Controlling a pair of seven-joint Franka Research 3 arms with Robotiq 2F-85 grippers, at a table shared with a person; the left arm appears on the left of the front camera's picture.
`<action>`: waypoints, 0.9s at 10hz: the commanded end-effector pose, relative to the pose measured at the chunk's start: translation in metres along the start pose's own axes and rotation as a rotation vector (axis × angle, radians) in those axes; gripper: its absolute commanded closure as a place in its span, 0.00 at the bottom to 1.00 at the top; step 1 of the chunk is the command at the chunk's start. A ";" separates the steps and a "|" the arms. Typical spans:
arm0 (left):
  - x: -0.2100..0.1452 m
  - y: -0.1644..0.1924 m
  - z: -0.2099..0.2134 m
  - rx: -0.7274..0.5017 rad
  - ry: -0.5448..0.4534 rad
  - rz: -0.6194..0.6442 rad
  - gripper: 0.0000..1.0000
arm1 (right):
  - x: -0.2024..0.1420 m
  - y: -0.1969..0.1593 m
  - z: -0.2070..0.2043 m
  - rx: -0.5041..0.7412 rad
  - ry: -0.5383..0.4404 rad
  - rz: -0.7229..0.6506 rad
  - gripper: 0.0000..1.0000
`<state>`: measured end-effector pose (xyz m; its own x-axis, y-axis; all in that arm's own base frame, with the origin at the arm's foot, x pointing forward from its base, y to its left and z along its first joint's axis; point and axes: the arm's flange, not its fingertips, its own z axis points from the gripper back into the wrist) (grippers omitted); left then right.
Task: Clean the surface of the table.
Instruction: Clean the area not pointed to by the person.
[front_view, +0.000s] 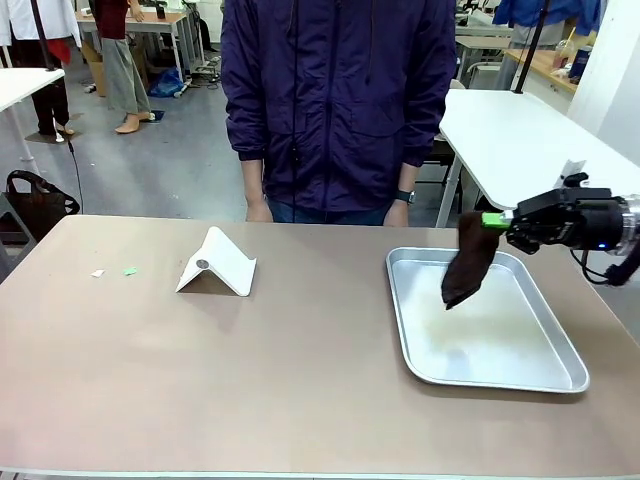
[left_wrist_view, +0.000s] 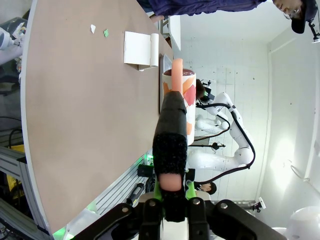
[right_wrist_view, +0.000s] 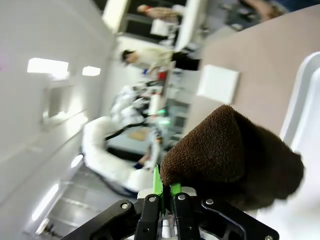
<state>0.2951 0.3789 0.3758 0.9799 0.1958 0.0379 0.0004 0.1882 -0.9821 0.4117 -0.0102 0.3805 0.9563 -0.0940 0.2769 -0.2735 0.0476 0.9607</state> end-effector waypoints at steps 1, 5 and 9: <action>-0.002 -0.005 -0.002 -0.005 -0.007 0.007 0.82 | -0.016 0.020 0.016 0.132 0.066 0.004 0.93; -0.002 -0.005 -0.002 -0.005 -0.007 0.007 0.82 | -0.048 0.047 0.053 0.089 0.011 0.118 0.93; -0.002 -0.005 -0.002 -0.005 -0.007 0.007 0.82 | -0.043 0.046 0.058 0.066 0.006 0.096 0.93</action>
<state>0.2949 0.3791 0.3760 0.9798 0.1964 0.0384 0.0007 0.1887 -0.9820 0.3541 -0.0576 0.4084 0.9293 -0.0795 0.3607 -0.3616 0.0030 0.9323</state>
